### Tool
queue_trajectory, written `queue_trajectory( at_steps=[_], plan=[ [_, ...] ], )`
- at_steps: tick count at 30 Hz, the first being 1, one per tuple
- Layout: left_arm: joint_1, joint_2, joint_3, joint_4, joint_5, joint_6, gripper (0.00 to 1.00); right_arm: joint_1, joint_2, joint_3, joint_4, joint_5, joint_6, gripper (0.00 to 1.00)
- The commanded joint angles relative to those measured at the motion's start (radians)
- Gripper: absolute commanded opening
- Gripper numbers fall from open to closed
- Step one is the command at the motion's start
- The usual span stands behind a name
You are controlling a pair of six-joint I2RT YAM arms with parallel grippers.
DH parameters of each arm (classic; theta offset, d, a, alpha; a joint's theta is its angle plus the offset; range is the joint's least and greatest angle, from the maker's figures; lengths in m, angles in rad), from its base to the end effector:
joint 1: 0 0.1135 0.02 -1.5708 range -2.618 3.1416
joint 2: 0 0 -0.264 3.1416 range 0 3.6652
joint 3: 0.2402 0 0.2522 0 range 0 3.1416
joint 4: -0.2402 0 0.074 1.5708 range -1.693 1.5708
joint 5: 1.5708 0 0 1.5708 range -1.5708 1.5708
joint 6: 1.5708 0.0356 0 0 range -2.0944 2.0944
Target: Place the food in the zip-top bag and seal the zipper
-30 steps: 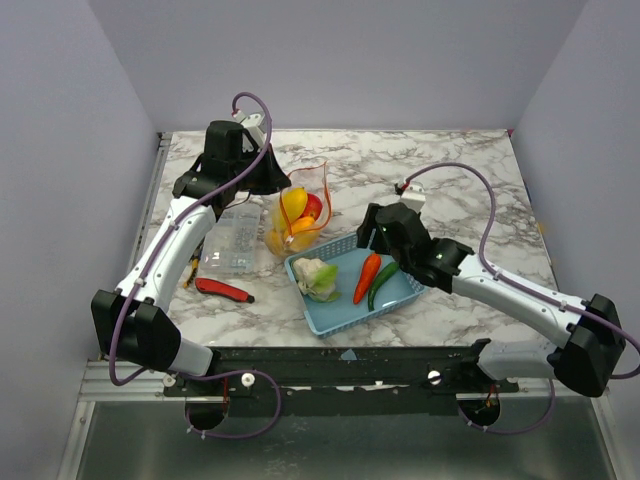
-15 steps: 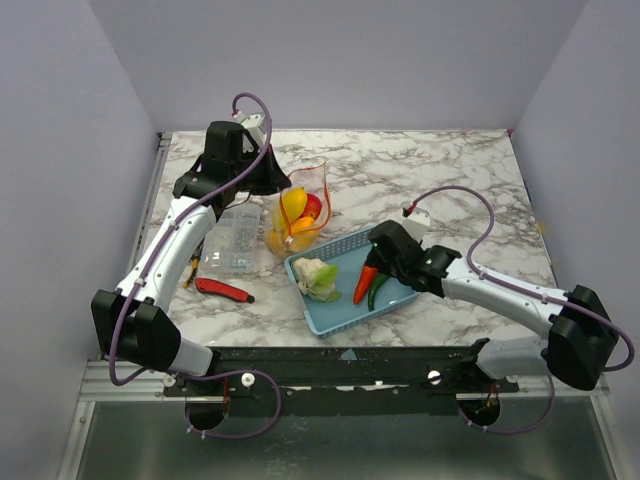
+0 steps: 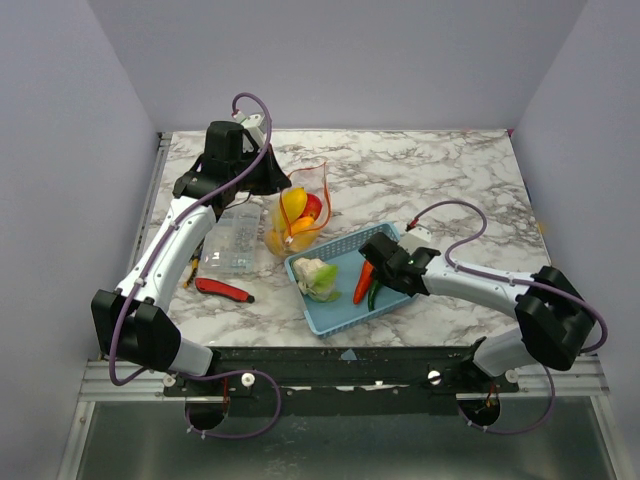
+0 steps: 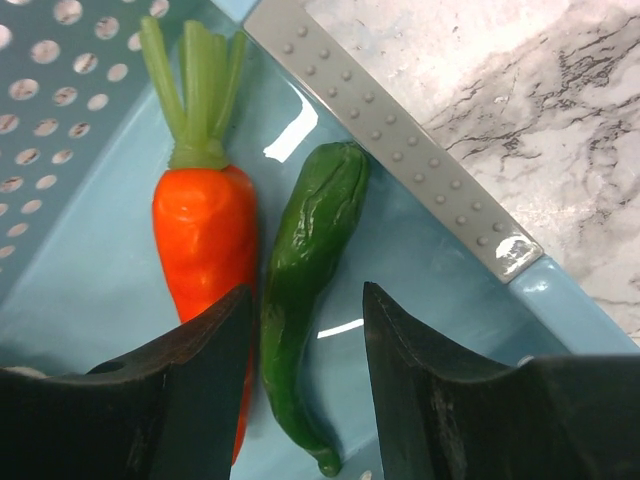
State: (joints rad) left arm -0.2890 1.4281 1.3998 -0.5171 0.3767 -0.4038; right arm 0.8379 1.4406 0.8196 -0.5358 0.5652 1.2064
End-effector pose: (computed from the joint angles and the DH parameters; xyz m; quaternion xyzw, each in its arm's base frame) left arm 0.3036 -0.1039 0.3723 0.0426 0.8599 -0.3171 0.3978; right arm 0.1893 0.1818 0.1863 0.2285 0.9134 0.0261 0.3358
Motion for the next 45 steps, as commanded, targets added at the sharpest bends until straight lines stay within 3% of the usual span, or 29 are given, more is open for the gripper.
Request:
queue_trajectory(
  at_steps=[1, 8, 15, 20, 25, 35, 40, 45],
  plan=[
    [0.005, -0.037, -0.007, 0.025, 0.023, -0.003, 0.00, 0.000, 0.041, 0.009, -0.018, 0.045, 0.038, 0.50],
    [0.005, -0.040, -0.007, 0.028, 0.027, -0.005, 0.00, -0.002, 0.114, 0.008, 0.020, 0.038, 0.016, 0.47],
    [0.005, -0.046, -0.009, 0.029, 0.022, -0.003, 0.00, -0.003, 0.154, 0.059, -0.022, 0.001, -0.018, 0.23],
    [0.005, -0.044, -0.009, 0.031, 0.028, -0.006, 0.00, -0.003, 0.079, 0.113, -0.075, -0.006, -0.044, 0.14],
    [0.005, -0.044, -0.009, 0.030, 0.028, -0.006, 0.00, -0.003, -0.047, 0.126, -0.034, -0.034, -0.098, 0.12],
    [0.005, -0.041, -0.009, 0.030, 0.030, -0.006, 0.00, -0.005, -0.245, 0.083, 0.486, -0.375, -0.373, 0.11],
    [0.005, -0.043, -0.009, 0.029, 0.029, -0.006, 0.00, -0.009, -0.120, 0.272, 0.503, -0.602, -0.378, 0.12],
    [0.006, -0.046, -0.010, 0.029, 0.028, -0.004, 0.00, -0.026, 0.028, 0.433, 0.474, -0.759, -0.266, 0.12]
  ],
)
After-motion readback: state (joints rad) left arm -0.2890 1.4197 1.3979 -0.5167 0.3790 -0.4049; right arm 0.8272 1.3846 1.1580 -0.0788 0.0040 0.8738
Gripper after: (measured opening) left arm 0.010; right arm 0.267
